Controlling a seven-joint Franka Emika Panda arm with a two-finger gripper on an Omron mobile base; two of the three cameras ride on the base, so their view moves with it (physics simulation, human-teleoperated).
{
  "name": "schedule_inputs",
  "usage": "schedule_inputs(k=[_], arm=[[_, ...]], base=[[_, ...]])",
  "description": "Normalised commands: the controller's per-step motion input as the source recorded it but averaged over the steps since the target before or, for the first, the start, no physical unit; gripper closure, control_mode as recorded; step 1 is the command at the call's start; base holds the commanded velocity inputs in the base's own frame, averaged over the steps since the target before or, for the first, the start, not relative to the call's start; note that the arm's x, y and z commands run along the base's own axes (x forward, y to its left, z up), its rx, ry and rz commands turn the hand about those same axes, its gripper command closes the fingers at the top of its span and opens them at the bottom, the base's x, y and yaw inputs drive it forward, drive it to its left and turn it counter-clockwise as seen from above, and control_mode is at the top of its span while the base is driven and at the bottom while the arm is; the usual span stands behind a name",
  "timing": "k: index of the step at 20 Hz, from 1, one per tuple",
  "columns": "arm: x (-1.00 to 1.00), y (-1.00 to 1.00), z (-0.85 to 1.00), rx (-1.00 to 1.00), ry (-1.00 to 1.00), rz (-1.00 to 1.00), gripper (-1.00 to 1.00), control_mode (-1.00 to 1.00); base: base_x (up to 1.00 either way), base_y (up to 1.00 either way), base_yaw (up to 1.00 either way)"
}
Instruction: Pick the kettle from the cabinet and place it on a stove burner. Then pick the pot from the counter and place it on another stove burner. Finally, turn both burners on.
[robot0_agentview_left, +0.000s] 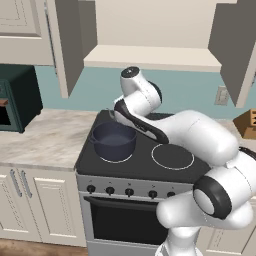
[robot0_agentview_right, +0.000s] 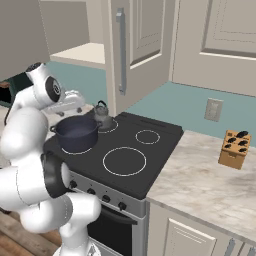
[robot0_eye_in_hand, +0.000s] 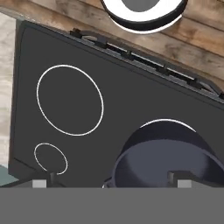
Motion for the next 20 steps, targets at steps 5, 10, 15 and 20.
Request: schedule_inputs(k=[5, 10, 15, 20], arm=[[-0.30, 0.04, 0.00, -0.18, 0.03, 0.10, -1.00, -1.00], [-0.36, 0.00, 0.00, -0.19, 0.04, 0.13, -1.00, -1.00], [-0.35, 0.01, 0.00, -0.19, 0.02, 0.18, -1.00, -1.00], [-0.30, 0.01, -0.10, -0.20, 0.03, 0.21, -1.00, -1.00]], base=[[0.00, 0.00, 0.00], [0.00, 0.00, 0.00], [0.00, 0.00, 0.00], [0.00, 0.00, 0.00]])
